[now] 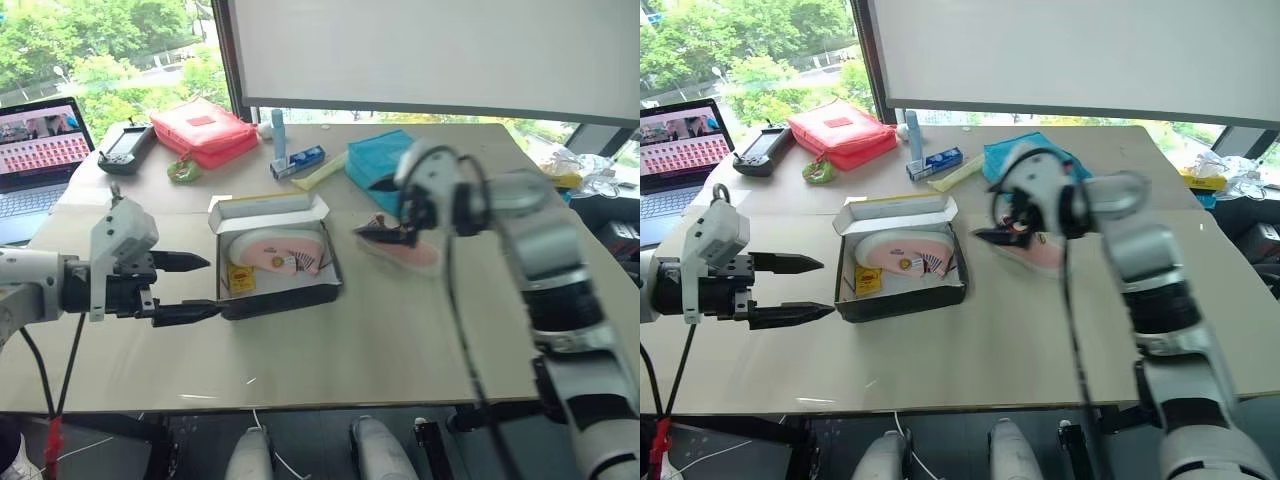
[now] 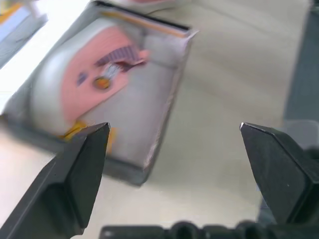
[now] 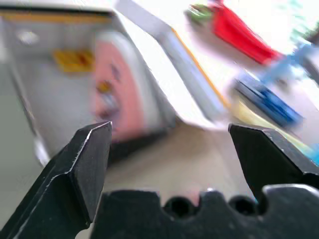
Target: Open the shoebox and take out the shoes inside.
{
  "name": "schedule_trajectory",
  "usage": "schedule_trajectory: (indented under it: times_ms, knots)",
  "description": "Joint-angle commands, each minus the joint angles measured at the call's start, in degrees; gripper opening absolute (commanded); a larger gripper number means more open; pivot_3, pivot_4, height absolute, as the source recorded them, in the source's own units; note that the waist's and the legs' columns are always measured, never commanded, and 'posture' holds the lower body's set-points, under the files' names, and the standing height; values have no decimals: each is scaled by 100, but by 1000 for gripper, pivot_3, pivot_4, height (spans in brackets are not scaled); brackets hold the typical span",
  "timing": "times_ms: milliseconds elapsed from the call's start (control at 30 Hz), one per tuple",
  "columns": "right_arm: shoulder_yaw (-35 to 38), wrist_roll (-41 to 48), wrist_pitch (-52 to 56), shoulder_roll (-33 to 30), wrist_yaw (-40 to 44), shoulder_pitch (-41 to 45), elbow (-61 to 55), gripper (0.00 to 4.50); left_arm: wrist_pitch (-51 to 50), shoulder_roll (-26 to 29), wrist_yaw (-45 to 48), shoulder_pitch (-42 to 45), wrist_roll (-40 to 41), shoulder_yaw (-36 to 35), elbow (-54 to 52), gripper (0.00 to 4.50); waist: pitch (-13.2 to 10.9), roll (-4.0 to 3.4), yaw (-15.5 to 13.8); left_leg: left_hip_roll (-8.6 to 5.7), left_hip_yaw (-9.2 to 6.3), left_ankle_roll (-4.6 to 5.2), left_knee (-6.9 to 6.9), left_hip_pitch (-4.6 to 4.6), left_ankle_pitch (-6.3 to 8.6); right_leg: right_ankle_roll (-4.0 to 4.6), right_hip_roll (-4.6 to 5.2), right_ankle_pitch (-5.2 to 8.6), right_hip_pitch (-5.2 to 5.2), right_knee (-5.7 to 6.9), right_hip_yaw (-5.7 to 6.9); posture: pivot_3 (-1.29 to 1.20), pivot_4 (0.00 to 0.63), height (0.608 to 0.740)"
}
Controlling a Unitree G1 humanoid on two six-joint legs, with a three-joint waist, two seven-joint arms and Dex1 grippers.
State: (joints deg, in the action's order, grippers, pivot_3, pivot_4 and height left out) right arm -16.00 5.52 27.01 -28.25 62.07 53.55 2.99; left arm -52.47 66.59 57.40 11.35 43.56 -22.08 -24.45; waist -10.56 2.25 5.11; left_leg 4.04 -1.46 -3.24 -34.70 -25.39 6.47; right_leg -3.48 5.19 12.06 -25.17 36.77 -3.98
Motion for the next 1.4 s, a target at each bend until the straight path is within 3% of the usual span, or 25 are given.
schedule_trajectory:
  times_ms: [33,233,433,933,967,1000,1267,1333,1400]
  knots:
    - [-355,-321,-674,308,-55,284,694,4440,51,-134,-353,-61,-91,-455,-119,4500,0,1,-86,0,1,0,-2,-11,0,-3,1,2,-4,-4,2,0,150,729]
    - [-622,-821,-1741,825,-301,777,2427,4440,-420,-405,-641,-751,206,-1379,-820,4500,-1,4,-141,0,6,1,8,-36,0,-6,2,4,-20,-18,3,0,150,729]
    - [-768,-1317,-2259,958,-415,1160,3418,4440,-664,-556,-856,-1089,413,-1815,-1189,4500,-2,3,-103,3,2,0,14,-31,0,-5,-3,5,-26,-7,7,0,150,729]
    - [-1171,-1965,-2436,1316,-336,951,3542,4440,-605,-552,-1166,-1248,617,-1868,-1352,4500,-1,4,-91,2,1,-4,14,-11,3,2,-2,2,-15,-4,7,0,150,729]
    - [-1168,-1959,-2406,1353,-335,918,3496,3932,-595,-540,-1181,-1228,621,-1838,-1344,4500,-1,4,-91,2,1,-5,14,-10,3,3,-2,2,-15,-4,7,0,150,729]
    - [-1166,-1962,-2390,1374,-328,897,3457,3798,-579,-530,-1191,-1207,614,-1801,-1325,4500,0,5,-82,3,1,-5,14,-9,3,3,-2,2,-15,-4,7,0,150,729]
    - [-807,-1668,-1998,1406,-203,833,3064,1001,-452,-474,-1199,-1091,495,-1511,-1163,4500,0,5,-10,2,1,-6,26,7,3,6,-2,1,-8,-2,6,0,150,729]
    - [-645,-1427,-1671,1398,-38,772,2794,475,-496,-460,-1179,-1054,569,-1452,-1113,4500,0,5,2,2,1,-5,32,7,3,8,-2,3,-10,-3,6,0,150,729]
    - [-396,-1144,-1196,1412,35,717,2482,403,-512,-463,-1176,-986,648,-1420,-1057,4500,0,5,9,2,1,-4,39,7,3,12,-3,7,-11,-3,6,0,150,729]
